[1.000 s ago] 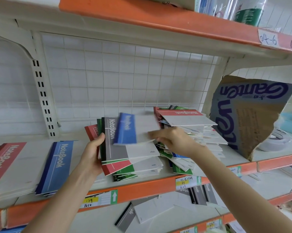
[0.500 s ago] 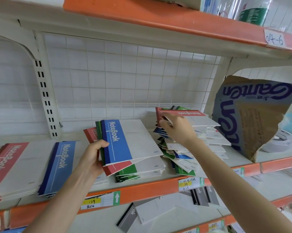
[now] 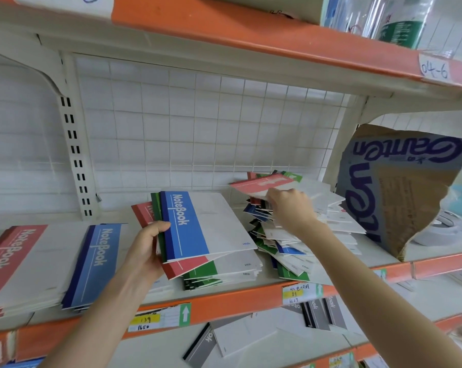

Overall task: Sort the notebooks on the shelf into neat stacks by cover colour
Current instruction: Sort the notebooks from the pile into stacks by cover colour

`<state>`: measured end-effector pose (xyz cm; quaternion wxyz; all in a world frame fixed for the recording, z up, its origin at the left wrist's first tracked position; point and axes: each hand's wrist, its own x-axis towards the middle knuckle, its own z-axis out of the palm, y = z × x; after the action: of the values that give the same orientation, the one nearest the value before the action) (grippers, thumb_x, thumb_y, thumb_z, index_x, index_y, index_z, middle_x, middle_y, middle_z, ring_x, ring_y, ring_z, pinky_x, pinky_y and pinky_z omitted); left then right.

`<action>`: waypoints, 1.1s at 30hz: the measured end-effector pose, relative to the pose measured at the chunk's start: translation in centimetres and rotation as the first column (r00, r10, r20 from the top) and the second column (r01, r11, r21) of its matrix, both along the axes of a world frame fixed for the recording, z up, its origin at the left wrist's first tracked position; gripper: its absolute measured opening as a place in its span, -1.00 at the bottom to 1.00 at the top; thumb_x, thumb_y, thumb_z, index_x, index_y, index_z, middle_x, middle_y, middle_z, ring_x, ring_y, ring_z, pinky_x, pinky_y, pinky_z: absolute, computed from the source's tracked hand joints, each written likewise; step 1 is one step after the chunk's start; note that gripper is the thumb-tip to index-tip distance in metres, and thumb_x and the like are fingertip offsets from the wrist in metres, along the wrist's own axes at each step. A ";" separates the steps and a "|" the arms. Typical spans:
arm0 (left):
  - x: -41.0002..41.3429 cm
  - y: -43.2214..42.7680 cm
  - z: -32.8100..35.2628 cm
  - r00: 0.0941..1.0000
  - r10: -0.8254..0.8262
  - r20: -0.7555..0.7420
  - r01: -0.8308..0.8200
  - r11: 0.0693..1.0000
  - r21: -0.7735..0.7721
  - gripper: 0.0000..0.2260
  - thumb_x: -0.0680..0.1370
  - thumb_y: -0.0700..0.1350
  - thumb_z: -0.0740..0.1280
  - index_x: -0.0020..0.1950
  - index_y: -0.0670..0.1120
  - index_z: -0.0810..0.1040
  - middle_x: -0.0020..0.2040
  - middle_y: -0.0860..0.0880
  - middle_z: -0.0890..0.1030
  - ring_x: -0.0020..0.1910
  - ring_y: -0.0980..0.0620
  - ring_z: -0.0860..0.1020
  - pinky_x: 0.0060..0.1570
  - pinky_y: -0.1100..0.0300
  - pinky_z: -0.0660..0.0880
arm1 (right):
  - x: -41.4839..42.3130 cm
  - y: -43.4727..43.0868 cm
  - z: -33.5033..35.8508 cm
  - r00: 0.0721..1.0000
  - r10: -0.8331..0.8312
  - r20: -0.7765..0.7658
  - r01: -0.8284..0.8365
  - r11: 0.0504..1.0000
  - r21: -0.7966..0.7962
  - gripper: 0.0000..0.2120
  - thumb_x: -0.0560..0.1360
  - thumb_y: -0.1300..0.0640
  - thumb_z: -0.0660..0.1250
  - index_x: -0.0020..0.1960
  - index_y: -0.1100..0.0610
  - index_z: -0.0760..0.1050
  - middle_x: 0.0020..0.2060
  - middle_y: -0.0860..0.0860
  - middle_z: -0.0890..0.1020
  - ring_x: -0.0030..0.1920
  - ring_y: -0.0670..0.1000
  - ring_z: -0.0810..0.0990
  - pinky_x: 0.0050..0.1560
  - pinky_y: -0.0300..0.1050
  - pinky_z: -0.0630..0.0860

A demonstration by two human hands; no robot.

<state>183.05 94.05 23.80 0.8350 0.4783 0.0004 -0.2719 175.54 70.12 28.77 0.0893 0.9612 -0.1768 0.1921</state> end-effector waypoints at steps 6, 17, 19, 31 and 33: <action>-0.6 -0.2 0.7 1.000 0.024 -0.001 -0.024 0.997 -0.075 -0.88 0.60 -0.09 0.20 -0.07 -0.08 0.49 -0.31 -0.06 0.66 -0.36 -0.05 0.64 -0.25 0.03 0.45 | -1.4 2.2 -2.2 0.695 0.702 0.157 -0.719 0.676 0.160 -0.75 0.48 0.22 0.19 -0.01 0.27 0.62 -0.04 0.13 0.68 -0.08 0.13 0.66 -0.03 -0.04 0.52; -1.5 1.3 0.5 0.999 0.023 0.042 -0.025 0.999 0.029 -0.90 0.58 -0.23 0.16 -0.09 -0.13 0.44 -0.22 -0.13 0.57 -0.25 -0.09 0.55 -0.27 0.04 0.42 | -1.3 4.5 -3.2 0.754 0.591 0.286 -0.627 0.519 0.581 -0.64 0.53 0.02 0.23 0.10 0.27 0.59 0.08 0.06 0.63 0.05 -0.26 0.53 0.06 -0.44 0.42; -1.6 1.8 0.6 0.998 0.025 0.055 -0.028 0.998 0.050 -0.90 0.58 -0.24 0.15 -0.09 -0.13 0.44 -0.18 -0.12 0.55 -0.21 -0.08 0.52 -0.26 0.04 0.40 | -0.3 5.1 -3.5 0.878 0.415 0.239 -0.473 0.674 0.568 -0.77 0.55 0.01 0.23 0.02 0.14 0.57 -0.10 0.00 0.62 -0.24 -0.20 0.52 -0.18 -0.34 0.38; -1.4 7.6 0.3 0.978 0.126 0.169 -0.158 0.969 0.191 -0.88 0.52 -0.24 0.26 0.01 -0.07 0.48 -0.13 -0.09 0.60 -0.14 -0.06 0.55 -0.26 0.10 0.40 | 4.8 12.6 -4.1 0.972 0.149 0.181 -0.218 0.289 0.932 -0.82 0.51 0.08 0.32 -0.19 0.14 0.43 -0.28 0.05 0.55 -0.25 0.06 0.54 -0.22 -0.10 0.52; -1.1 9.2 0.0 0.975 0.168 0.145 -0.196 0.957 0.211 -0.91 0.52 -0.24 0.27 -0.02 -0.08 0.49 -0.15 -0.10 0.60 -0.15 -0.07 0.55 -0.25 0.10 0.41 | 5.5 14.1 -4.2 0.962 0.198 0.185 -0.245 0.341 0.907 -0.87 0.50 0.07 0.32 -0.15 0.11 0.45 -0.18 0.06 0.59 -0.16 0.10 0.58 -0.15 -0.06 0.56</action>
<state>181.92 103.20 23.81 0.7955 0.5836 0.0228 -0.1613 181.05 84.25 24.61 -0.4927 0.8566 -0.1236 0.0909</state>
